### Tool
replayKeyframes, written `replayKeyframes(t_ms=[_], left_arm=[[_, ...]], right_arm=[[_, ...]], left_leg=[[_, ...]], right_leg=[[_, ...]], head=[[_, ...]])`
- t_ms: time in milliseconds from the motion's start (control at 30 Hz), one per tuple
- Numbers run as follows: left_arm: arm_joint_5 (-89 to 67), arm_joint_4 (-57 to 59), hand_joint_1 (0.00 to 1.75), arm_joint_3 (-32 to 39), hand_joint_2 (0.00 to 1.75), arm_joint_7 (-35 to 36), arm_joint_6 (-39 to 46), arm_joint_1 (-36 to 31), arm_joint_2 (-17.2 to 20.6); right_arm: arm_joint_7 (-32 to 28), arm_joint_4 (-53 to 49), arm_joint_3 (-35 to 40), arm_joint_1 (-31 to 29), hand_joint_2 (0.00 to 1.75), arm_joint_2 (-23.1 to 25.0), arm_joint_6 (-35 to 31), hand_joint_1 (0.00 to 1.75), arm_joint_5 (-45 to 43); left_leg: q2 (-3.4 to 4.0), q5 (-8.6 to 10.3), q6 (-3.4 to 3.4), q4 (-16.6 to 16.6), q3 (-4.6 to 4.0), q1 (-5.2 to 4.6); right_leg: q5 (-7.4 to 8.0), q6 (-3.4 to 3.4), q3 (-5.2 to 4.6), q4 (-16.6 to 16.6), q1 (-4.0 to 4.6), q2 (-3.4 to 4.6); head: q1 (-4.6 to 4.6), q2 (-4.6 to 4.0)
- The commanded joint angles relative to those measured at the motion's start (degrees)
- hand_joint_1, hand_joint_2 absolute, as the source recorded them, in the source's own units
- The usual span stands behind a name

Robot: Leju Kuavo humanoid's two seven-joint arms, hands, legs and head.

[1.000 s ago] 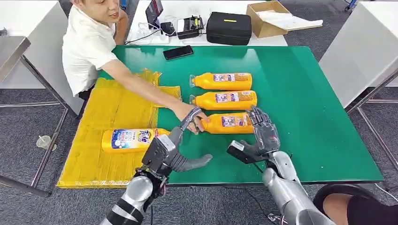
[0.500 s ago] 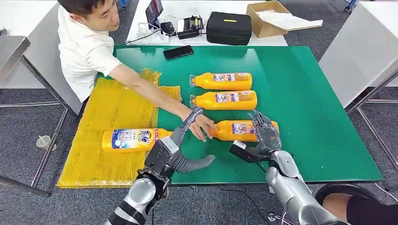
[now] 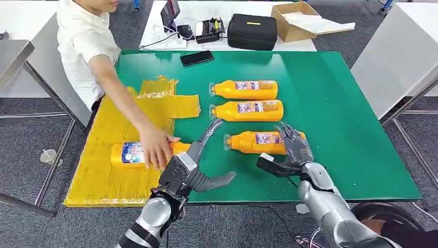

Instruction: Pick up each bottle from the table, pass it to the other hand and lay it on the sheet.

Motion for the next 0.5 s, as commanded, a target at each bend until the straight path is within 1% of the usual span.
replayKeyframes(t_ms=[33,200,233,267,367,400,500], left_arm=[[-0.17,1.09,0.00,-0.38,1.75,0.10,-0.09,0.22,2.12],[-0.34,1.18,0.00,-0.52,1.75,0.12,-0.14,0.10,2.11],[-0.45,1.15,0.00,-0.59,1.75,0.13,-0.16,0.07,2.12],[-0.50,1.12,0.00,-0.63,1.75,0.14,-0.18,0.04,2.10],[-0.55,1.10,0.00,-0.68,1.75,0.15,-0.19,0.02,2.08],[-0.55,1.17,0.00,-0.64,1.75,0.15,-0.19,-0.01,2.13],[-0.55,1.17,0.00,-0.64,1.75,0.15,-0.19,-0.01,2.13]], right_arm=[[2.54,4.32,3.04,-1.00,1.75,-2.55,-1.34,0.00,1.47],[3.29,5.05,3.51,-1.47,1.75,-2.13,-1.68,0.00,2.24],[3.27,5.30,3.57,-1.57,1.75,-2.02,-1.79,0.00,2.39],[3.18,5.44,3.48,-1.73,1.75,-1.84,-1.25,0.00,2.18],[3.11,5.48,3.42,-1.83,1.75,-1.89,-1.06,0.00,2.10],[3.07,5.69,3.42,-2.00,1.75,-1.92,-0.78,0.00,2.07],[3.07,5.69,3.42,-2.00,1.75,-1.92,-0.78,0.00,2.07]], left_leg=[[0.03,-0.04,-0.02,-0.01,0.17,0.05],[0.21,-0.07,-0.01,0.01,0.21,0.08],[0.11,-0.02,0.01,-0.02,0.17,0.05],[0.16,-0.06,0.00,0.00,0.22,0.08],[0.12,-0.01,0.03,-0.01,0.17,0.04],[0.22,-0.10,0.01,0.04,0.26,0.10],[0.22,-0.10,0.01,0.04,0.26,0.10]], right_leg=[[-0.04,-0.22,0.22,-0.05,0.09,-0.06],[0.00,-0.24,0.23,-0.05,0.13,0.10],[0.02,-0.15,0.20,-0.05,0.09,0.03],[-0.01,-0.23,0.25,-0.06,0.13,0.05],[0.02,-0.12,0.18,-0.05,0.07,0.04],[-0.03,-0.27,0.28,-0.05,0.16,0.08],[-0.03,-0.27,0.28,-0.05,0.16,0.08]], head=[[0.00,0.00],[0.00,0.00],[0.00,0.00],[0.00,0.00],[0.00,0.00],[0.00,0.00],[0.00,0.00]])
